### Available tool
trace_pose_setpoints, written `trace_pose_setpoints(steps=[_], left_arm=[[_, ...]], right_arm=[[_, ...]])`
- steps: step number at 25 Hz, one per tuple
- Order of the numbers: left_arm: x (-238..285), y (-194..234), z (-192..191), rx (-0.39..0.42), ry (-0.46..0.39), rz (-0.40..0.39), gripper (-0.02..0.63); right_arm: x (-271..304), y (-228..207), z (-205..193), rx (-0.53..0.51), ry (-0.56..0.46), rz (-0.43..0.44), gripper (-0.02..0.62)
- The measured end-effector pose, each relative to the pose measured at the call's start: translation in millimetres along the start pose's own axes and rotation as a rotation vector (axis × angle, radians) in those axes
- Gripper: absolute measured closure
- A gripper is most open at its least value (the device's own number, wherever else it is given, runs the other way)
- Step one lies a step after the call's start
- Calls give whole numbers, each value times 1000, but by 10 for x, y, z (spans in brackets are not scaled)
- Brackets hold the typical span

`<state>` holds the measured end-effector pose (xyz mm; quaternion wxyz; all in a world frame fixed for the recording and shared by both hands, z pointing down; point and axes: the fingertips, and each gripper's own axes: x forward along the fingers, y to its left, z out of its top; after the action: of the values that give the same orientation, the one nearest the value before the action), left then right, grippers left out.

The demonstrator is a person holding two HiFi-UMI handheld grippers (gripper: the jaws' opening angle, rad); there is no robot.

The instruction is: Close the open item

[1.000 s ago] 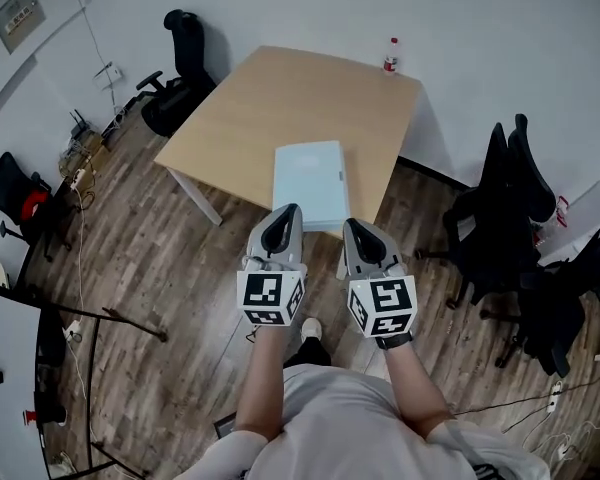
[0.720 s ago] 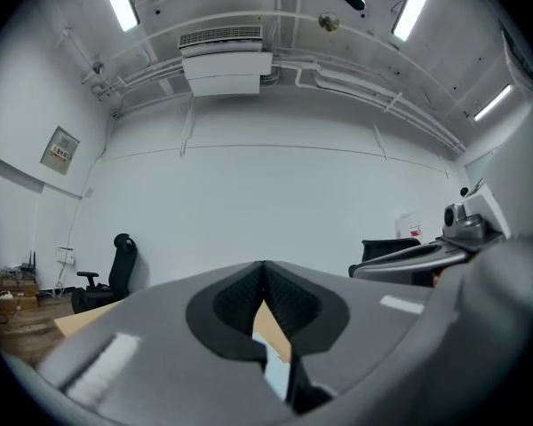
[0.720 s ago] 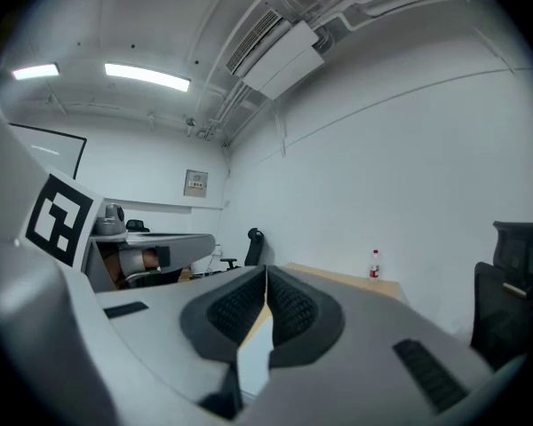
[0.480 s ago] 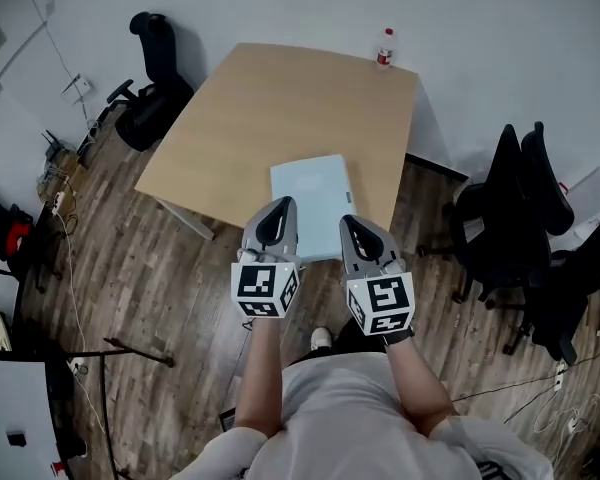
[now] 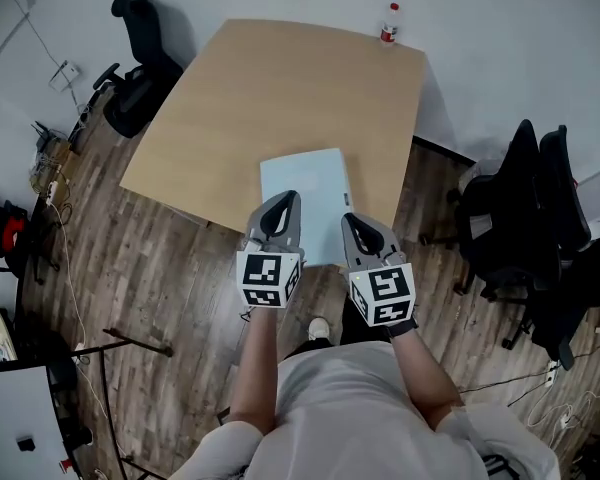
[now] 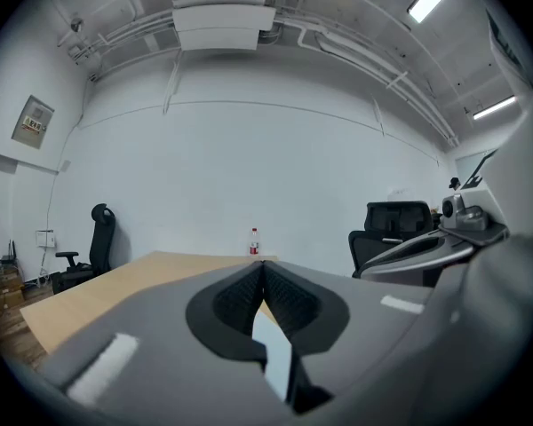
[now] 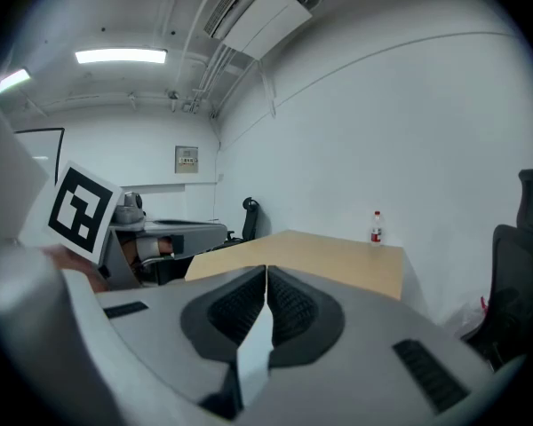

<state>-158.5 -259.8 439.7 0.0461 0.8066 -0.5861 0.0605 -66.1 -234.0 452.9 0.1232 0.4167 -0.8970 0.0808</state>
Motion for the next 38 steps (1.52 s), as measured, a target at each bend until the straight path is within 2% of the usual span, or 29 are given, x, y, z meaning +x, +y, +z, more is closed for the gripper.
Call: trace_pose_setpoints(steps=[8, 18, 38], left_arm=[[547, -3, -432, 4, 128, -38, 597], [1079, -132, -797, 22, 222, -101, 597], [1626, -210, -1695, 60, 435, -172, 597]], right_arm=[[247, -313, -407, 59, 93, 14, 581], [426, -663, -936, 115, 214, -6, 581], [805, -567, -1725, 186, 402, 79, 581]])
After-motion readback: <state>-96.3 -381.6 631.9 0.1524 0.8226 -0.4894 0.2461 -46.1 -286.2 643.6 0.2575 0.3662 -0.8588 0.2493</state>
